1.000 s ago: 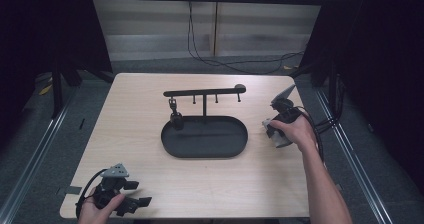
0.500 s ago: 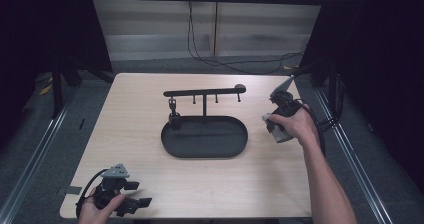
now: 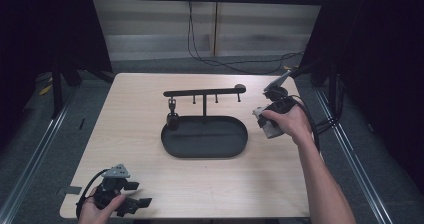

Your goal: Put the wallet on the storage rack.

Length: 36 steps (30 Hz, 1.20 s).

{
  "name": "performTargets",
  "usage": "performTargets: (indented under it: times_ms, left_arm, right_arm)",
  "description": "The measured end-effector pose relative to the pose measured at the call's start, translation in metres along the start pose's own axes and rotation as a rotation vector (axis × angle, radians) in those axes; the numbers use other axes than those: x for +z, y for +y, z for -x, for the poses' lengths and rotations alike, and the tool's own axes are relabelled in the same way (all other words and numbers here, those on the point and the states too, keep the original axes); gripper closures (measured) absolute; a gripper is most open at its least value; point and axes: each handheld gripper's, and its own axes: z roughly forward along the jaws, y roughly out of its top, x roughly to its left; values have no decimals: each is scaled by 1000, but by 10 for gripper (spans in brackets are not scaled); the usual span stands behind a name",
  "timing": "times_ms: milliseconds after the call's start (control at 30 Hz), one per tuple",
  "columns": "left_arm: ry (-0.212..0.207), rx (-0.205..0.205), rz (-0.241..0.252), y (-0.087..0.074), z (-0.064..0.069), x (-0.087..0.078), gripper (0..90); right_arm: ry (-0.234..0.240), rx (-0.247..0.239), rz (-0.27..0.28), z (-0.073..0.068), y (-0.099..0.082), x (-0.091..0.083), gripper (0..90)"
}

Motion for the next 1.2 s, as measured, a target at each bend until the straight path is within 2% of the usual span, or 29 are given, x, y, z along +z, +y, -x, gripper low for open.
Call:
performTargets:
  times_ms: [300, 433, 533, 800, 900, 967, 1200]
  left_arm:
    - [-6, -7, 15, 0, 0, -1, 212]
    - [-13, -20, 47, -1, 0, -1, 212]
    - [-18, -22, 64, -1, -1, -2, 212]
    - [-24, -12, 50, 0, -1, -2, 212]
    - [-27, -14, 52, 0, -1, -2, 212]
    - [-31, -11, 46, 0, 0, -3, 212]
    - [-34, -8, 45, 0, 0, -3, 212]
  right_arm:
    - [85, 12, 26, -13, 5, 4, 336]
    - [100, 15, 51, -19, 7, 5, 337]
    - [130, 26, 64, -22, 8, 7, 337]
    - [195, 43, 79, -29, 8, 21, 337]
    - [211, 53, 91, -31, 9, 23, 337]
    - [202, 63, 103, -33, 10, 26, 337]
    - [220, 86, 108, -36, 10, 35, 337]
